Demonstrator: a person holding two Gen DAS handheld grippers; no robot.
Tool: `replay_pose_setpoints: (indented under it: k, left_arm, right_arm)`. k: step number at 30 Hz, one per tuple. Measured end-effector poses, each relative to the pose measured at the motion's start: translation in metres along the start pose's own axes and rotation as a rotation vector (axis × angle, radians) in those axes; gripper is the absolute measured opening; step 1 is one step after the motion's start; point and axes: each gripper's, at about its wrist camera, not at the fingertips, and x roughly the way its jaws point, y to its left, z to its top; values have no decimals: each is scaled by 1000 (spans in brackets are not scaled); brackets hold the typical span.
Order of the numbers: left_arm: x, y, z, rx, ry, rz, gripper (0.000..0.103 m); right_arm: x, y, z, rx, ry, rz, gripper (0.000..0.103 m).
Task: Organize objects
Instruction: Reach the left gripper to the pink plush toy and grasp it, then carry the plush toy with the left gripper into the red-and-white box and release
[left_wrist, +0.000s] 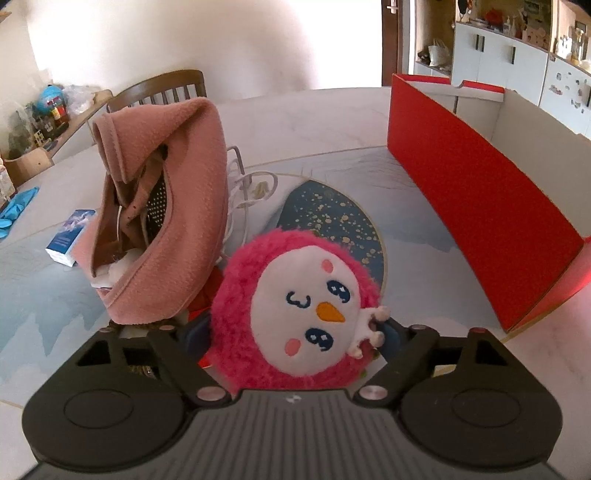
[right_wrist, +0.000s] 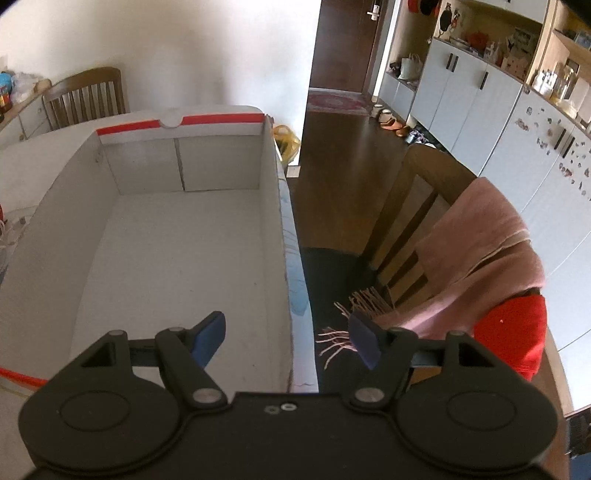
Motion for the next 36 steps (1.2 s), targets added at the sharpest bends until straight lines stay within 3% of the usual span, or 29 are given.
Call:
replay_pose_setpoints:
  k: [1,3,6,9,14,29,36]
  left_arm:
    - [0,-1,0,3,-1,2,85]
    - [-2,-2,0,6,-8,7,83]
    - [-4,-3,-1,7,-14,10,80]
    - [-9,-3,-1,6,-25,4,78]
    - [-14,-3,0,-7,-42,-9,76]
    - [-43,-2,12,-21,-115,-53,71]
    - [-73,-15,38,2,-182,-106,71]
  right_arm:
    - [0,0,1,0,-5,0,67]
    - [4,-1,2,-5,7,1,34]
    - [11,-6,4,25,37,8,29]
    - [9,-9,5,24,39,26,16]
    - [7,-8,6,6,35,51,5]
    - [8,-9,7,-18,36,72,3]
    - [9,-8,8,-29,42,78,3]
